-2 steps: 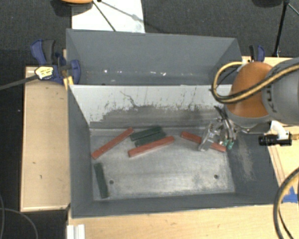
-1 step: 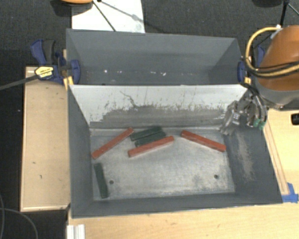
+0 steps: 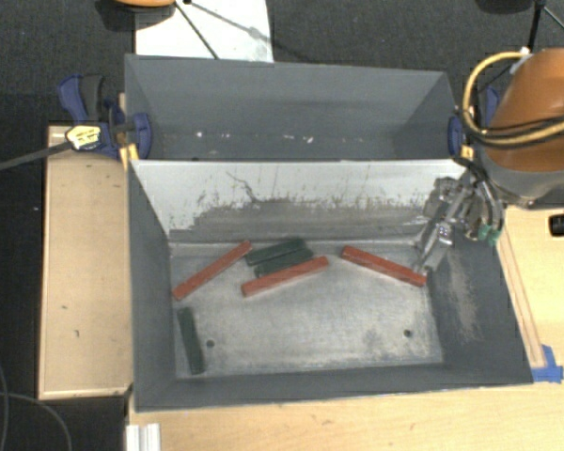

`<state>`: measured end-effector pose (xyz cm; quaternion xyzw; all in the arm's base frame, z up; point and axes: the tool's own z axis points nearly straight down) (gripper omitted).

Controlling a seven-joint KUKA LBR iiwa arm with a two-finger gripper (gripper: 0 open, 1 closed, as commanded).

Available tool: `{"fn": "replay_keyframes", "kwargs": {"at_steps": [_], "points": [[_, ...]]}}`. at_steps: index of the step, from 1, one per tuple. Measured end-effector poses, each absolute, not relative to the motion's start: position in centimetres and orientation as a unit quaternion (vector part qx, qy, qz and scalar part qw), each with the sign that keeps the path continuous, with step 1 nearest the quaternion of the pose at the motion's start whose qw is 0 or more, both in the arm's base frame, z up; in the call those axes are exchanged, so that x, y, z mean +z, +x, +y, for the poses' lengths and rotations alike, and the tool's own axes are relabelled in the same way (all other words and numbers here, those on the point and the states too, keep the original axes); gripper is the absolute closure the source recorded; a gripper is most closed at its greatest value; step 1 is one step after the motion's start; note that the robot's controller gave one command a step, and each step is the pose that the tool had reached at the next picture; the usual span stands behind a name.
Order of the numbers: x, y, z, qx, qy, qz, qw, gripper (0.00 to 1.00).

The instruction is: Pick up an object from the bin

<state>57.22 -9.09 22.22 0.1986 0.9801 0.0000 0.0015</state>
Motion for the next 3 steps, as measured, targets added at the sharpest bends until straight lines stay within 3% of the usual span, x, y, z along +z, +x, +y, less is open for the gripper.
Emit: {"fn": "replay_keyframes", "kwargs": {"at_steps": [1,2,3], "points": [[22.2,57.2,-9.1,0.0,0.198,0.98,0.001,0.0],[17.0,56.5,-9.2,0.0,0.175,0.985,0.005,0.0],[10.2,56.6,-8.1,0.0,0.107,0.994,0.003,0.0]]}}
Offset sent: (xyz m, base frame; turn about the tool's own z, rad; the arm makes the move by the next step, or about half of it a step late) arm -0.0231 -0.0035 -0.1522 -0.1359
